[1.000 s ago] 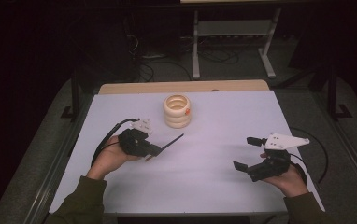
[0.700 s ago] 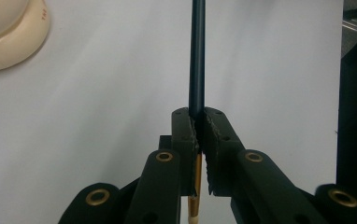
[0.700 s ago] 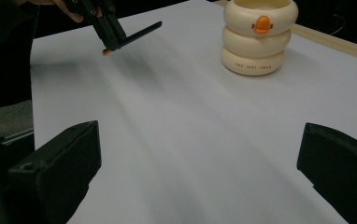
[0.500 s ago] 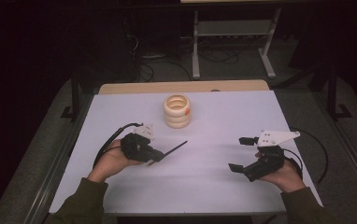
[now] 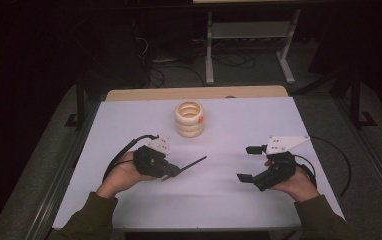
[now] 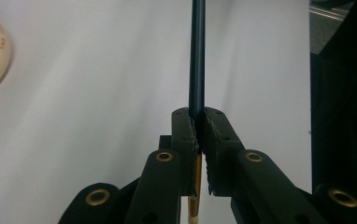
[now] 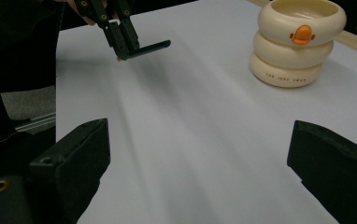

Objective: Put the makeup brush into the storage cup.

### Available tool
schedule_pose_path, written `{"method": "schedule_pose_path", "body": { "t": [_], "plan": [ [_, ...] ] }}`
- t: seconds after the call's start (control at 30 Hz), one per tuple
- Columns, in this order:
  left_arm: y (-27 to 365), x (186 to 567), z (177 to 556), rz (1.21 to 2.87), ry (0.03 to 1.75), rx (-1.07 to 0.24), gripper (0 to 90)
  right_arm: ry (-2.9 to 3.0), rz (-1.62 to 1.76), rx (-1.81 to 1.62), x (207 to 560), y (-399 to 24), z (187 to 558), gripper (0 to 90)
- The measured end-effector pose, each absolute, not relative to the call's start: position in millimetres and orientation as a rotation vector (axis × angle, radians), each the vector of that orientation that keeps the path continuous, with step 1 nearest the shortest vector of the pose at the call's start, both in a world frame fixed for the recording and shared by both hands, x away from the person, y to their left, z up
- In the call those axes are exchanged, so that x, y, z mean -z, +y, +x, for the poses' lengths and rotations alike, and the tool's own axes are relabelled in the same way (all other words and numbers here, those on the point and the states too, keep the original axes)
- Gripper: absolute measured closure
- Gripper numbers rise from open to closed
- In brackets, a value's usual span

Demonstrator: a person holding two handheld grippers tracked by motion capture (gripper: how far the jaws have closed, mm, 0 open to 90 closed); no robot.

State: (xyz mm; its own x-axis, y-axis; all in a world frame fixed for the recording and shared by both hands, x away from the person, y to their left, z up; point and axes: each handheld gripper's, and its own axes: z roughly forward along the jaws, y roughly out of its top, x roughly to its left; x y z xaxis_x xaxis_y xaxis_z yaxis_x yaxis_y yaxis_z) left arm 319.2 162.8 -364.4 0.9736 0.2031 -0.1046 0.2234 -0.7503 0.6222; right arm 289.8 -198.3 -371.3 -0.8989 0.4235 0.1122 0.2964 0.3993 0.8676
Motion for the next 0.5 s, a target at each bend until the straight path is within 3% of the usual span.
{"method": "schedule_pose_path", "body": {
  "t": [0.5],
  "plan": [
    [147, 366, 312, 2.462, 0.215, 0.063, 83.5, 2.631, 0.555, -1.521, 373, -178, 296, 15.4]
  ]
}}
